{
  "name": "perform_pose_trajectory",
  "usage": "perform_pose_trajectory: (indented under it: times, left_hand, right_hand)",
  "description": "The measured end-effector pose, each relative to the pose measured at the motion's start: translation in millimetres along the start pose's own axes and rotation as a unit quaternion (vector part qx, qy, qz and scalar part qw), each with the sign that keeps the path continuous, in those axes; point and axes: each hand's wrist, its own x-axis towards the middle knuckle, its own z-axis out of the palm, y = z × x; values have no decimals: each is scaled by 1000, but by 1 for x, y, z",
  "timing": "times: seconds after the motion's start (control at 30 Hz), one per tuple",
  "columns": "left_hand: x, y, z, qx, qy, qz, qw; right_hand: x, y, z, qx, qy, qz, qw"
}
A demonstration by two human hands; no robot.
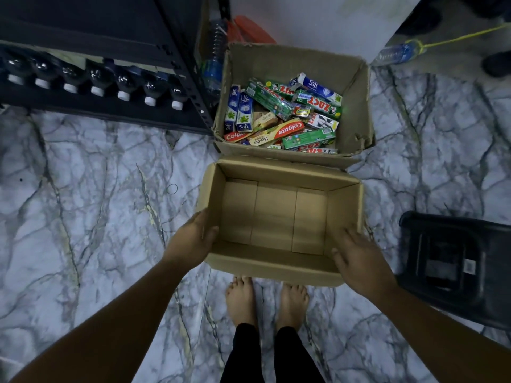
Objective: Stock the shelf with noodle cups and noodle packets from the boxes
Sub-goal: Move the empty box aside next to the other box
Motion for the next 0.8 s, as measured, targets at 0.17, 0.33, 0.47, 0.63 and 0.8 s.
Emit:
perform_pose_trajectory:
  times: [0.17,0.33,0.47,0.63,0.8]
  left_hand:
    - [-67,13,-24,15,-14,-4,1000]
    - [-154,34,-46,27,-30,-16,999]
    - [-213,51,-66,10,-16,-21,1000]
    - [-269,64,-96,17,-9,-51,999]
    - [-319,59,-118,-8,6,-88,996]
  right_hand:
    - [-39,-69,-58,-84,-102,-108,985]
    - [-81,-139,-107,-93,-126,-167,973]
    - [-113,-188,-139,-95,-108,-195,970]
    - [-149,-232,-173,-135,-141,-220,956]
    - [-185,-280,-207,-141,-138,-254,947]
